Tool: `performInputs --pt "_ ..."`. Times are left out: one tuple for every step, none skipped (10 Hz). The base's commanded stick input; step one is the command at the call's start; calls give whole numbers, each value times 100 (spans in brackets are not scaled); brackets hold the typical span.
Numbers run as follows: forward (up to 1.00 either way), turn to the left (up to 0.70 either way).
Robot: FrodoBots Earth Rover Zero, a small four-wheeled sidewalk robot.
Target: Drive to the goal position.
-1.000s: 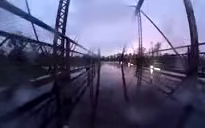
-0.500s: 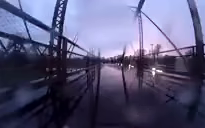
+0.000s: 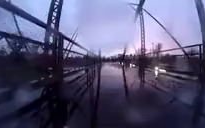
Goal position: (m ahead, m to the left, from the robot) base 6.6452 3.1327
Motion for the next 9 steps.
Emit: performInputs --pt "70 -11" --pt "70 -26" --pt "70 -35" --pt "70 -34" --pt "70 0" --pt "70 0" --pt "70 0" --pt "70 0" --pt "70 0"
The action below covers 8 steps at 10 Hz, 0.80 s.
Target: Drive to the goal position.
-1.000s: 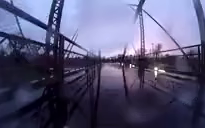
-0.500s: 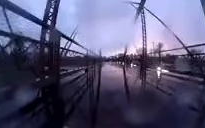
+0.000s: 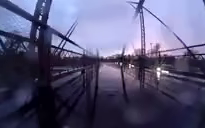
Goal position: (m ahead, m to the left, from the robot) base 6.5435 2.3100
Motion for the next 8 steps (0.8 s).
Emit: performInputs --pt "70 0" --pt "70 -18" --pt "70 -26" --pt "70 -33" --pt "70 0" --pt "70 0" --pt "70 0" --pt "70 0"
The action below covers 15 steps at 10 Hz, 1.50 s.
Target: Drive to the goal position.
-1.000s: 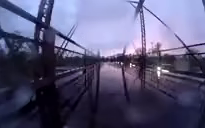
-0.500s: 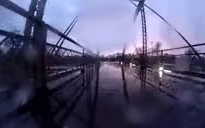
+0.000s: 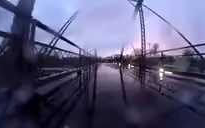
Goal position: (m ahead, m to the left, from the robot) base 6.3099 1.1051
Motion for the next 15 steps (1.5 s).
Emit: performInputs --pt "70 0" --pt "70 0" --pt "70 0" --pt "70 0" --pt "70 0" --pt "70 0" --pt "70 0" --pt "70 0" --pt "70 0" --pt "70 0" --pt "70 0" --pt "70 0" --pt "70 0" --pt "70 0" --pt "70 0"
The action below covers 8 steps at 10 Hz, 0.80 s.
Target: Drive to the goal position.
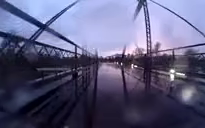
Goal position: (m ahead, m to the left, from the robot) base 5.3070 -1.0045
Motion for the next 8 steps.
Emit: performInputs --pt "70 0" --pt "70 0" --pt "70 0" --pt "70 0" --pt "70 0" --pt "70 0" --pt "70 0" --pt "70 0"
